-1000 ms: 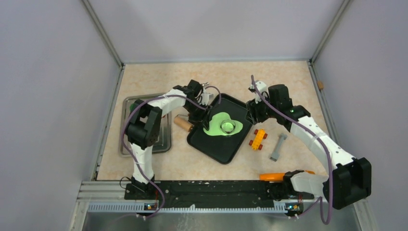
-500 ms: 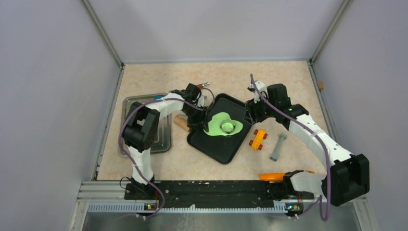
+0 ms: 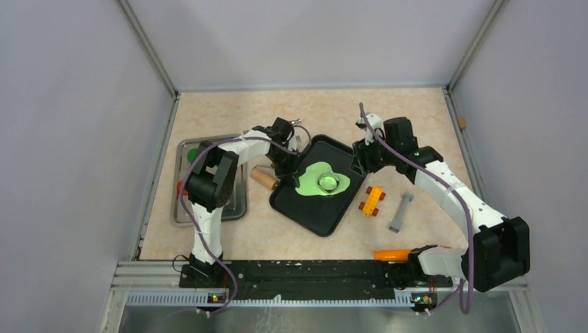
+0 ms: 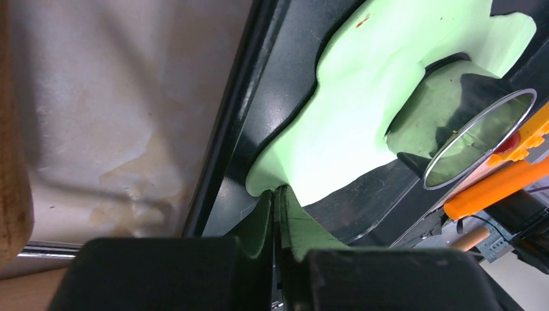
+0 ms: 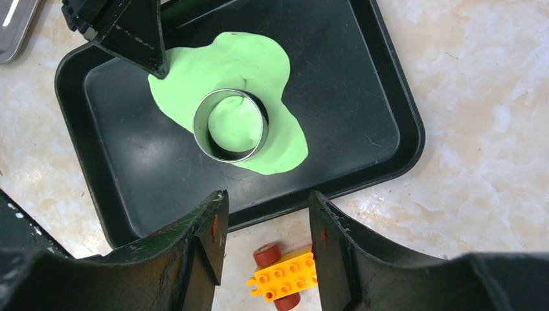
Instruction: Roll out the dumpling wrappers from the dough
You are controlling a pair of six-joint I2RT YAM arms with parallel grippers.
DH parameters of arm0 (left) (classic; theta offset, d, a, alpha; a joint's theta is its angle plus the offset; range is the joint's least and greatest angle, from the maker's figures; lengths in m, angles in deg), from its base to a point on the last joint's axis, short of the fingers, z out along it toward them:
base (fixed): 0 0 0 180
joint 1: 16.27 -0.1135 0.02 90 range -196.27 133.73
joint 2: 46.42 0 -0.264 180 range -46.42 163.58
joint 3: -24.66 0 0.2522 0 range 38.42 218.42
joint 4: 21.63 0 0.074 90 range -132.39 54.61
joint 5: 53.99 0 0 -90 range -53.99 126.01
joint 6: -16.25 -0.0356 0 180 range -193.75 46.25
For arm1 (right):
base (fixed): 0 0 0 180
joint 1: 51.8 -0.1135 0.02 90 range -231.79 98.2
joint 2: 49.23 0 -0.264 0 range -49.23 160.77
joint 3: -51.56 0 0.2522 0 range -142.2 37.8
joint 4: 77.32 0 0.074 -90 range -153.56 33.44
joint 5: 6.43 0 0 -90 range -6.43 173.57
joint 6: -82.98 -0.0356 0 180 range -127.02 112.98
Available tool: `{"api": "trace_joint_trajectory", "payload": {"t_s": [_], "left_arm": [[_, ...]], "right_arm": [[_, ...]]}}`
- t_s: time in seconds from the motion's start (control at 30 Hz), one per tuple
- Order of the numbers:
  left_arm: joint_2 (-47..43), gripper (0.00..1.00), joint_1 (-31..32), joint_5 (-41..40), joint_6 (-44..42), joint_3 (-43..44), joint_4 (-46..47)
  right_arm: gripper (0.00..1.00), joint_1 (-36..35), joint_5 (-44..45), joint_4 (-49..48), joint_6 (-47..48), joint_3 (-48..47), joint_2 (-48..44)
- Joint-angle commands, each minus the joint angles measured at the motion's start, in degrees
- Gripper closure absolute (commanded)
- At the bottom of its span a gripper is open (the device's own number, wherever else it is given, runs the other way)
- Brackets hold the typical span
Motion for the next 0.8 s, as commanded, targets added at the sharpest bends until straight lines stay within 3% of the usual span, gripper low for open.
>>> {"api": "trace_joint_trajectory", "payload": {"t_s": [0.0,0.27,0.6,0.77], "left_arm": [[0.11,1.00,0.33,-0.66,-3.15,3.09,1.05],[-5.88,1.00,0.28,6.59,-11.94,3.91,0.21],[-9.60,1.00,0.26,18.67,-20.14,4.69,0.38],[-10.39,1.00,0.29,22.34,-23.03,5.34,-0.14]], "right_arm": [[0.51,0.45,-1.34,-1.88,1.95,-2.95,1.20],[0.52,0.44,-14.65,-3.11,11.22,-8.44,9.32],[0.51,1.40,-16.22,-9.16,-5.68,-11.54,18.57],[0.51,3.87,-21.86,-8.34,-5.29,-8.66,17.90]]}}
